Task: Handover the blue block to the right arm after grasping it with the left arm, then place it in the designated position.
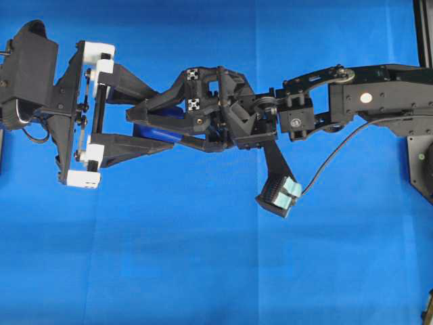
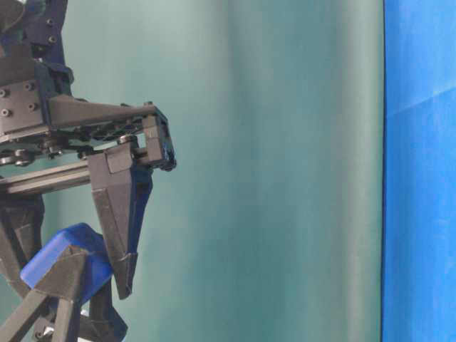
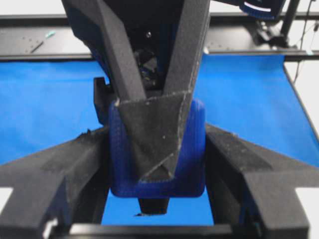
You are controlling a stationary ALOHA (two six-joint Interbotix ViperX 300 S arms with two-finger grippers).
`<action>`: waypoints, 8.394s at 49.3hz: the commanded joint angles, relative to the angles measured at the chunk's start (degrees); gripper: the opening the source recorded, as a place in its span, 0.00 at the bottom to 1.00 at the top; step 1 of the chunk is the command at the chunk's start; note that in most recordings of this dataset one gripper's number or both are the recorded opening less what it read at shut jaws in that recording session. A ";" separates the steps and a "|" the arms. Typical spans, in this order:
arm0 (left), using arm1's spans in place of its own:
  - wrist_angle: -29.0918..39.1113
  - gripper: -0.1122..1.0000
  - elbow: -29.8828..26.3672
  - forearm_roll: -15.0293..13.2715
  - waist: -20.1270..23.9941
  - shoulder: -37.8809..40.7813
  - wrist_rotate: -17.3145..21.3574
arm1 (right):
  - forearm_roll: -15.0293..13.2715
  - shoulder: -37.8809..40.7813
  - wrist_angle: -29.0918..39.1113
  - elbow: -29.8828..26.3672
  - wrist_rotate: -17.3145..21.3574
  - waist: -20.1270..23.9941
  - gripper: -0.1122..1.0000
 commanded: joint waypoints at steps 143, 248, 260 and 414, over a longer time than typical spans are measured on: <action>-0.53 0.94 0.35 -0.09 0.53 -2.64 0.00 | 12.22 -20.30 16.17 13.62 65.13 3.96 0.58; -0.53 0.94 0.00 0.00 0.53 -2.20 0.00 | 15.64 -19.69 34.10 13.27 68.64 8.44 0.58; -0.53 0.94 0.00 0.00 0.53 -2.29 0.00 | 16.52 -19.69 34.72 13.27 68.55 8.53 0.58; -0.26 0.94 0.09 -0.09 0.53 -2.29 0.00 | 17.58 25.22 10.55 2.11 82.97 4.83 0.58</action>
